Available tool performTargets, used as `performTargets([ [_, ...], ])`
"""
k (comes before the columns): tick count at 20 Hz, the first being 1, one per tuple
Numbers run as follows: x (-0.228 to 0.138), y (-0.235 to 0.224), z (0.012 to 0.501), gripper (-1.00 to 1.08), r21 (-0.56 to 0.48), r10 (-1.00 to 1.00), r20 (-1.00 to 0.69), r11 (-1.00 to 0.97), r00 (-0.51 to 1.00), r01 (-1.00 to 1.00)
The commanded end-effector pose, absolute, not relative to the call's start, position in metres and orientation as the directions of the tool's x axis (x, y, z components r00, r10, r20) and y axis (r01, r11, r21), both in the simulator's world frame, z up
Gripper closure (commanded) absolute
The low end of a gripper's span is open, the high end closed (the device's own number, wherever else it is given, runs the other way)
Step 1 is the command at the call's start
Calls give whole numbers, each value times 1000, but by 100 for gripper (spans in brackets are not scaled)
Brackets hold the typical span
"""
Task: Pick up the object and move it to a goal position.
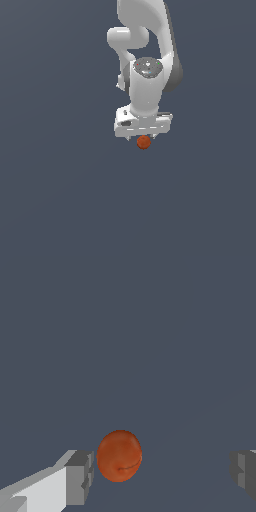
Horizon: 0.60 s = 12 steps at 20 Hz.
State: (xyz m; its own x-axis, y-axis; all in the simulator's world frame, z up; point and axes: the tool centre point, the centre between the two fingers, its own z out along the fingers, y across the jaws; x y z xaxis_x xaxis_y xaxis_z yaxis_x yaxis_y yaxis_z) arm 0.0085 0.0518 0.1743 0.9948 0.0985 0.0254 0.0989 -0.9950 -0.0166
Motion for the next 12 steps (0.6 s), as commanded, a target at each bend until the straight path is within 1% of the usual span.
performTargets([
  [1,8,52,174,-92,-17,99,25,-995,995,99],
  [12,4,53,167,-92,-38,62,-6,-997,998,62],
])
